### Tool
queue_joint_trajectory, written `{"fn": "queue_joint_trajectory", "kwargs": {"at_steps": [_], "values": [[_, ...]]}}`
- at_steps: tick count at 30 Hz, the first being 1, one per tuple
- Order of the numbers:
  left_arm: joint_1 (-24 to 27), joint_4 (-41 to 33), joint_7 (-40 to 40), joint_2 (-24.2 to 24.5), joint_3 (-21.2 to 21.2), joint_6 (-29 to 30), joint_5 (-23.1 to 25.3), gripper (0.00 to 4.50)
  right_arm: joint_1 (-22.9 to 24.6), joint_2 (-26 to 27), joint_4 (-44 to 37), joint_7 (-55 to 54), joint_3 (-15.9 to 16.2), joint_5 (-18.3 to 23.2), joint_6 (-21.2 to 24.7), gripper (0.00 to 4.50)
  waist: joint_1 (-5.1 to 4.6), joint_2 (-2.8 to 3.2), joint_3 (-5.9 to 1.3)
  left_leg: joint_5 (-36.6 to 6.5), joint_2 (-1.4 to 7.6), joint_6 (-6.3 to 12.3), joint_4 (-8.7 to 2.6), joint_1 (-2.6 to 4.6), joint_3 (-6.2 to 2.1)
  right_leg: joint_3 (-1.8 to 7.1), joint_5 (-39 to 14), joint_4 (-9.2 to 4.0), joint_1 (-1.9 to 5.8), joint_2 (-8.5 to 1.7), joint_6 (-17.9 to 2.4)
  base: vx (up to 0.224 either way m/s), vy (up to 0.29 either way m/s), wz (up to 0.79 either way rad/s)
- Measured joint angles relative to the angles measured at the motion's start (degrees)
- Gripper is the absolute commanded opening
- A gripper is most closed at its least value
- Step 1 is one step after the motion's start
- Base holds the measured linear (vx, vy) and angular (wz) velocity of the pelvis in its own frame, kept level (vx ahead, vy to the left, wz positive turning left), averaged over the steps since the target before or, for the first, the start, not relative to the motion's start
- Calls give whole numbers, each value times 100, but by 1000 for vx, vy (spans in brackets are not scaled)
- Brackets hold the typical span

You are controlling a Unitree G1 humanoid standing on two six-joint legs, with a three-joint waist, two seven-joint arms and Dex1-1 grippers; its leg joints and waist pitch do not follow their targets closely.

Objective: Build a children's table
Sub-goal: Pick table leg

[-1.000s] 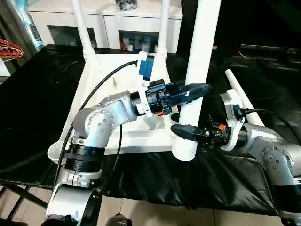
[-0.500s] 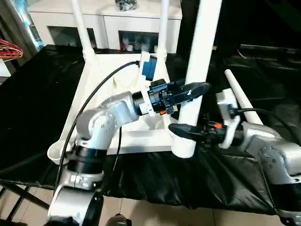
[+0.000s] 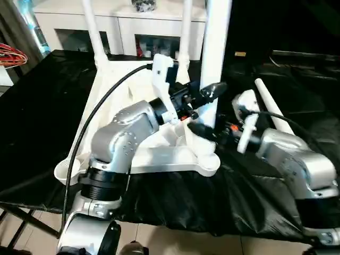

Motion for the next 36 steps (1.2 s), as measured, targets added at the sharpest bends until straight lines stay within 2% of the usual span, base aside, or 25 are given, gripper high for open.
{"fn": "queue_joint_trajectory", "kwargs": {"at_steps": [4, 16, 28, 36], "values": [[16, -14, -14, 26, -146, -60, 103, 186, 1, -61, 0, 12, 31, 18, 109, 304, 6, 0, 0, 0, 0, 0, 0, 0, 0, 0, 0, 0, 0, 0, 1, 0, 0, 0], [12, -42, -292, 150, -376, -80, 160, 185, 55, -316, 0, 544, 110, 27, -30, 304, -5, -2, 1, 1, 0, 0, 1, 3, 0, 1, -1, 4, 1, 0, 5, 0, 0, 0], [-130, -34, -780, 395, -483, 187, 34, 185, 114, -700, 0, 1281, 270, 46, -67, 304, 5, -5, 0, 1, 0, 1, 7, 2, 1, 2, 0, 6, 2, 0, 2, 0, 0, 0], [-137, -37, -924, 364, -323, 534, -362, 185, 123, -768, 0, 1632, 278, 167, -67, 304, 1, -6, 0, 1, 2, 1, 13, 2, 0, 1, 6, 12, 1, 0, -8, 0, 0, 0]]}}
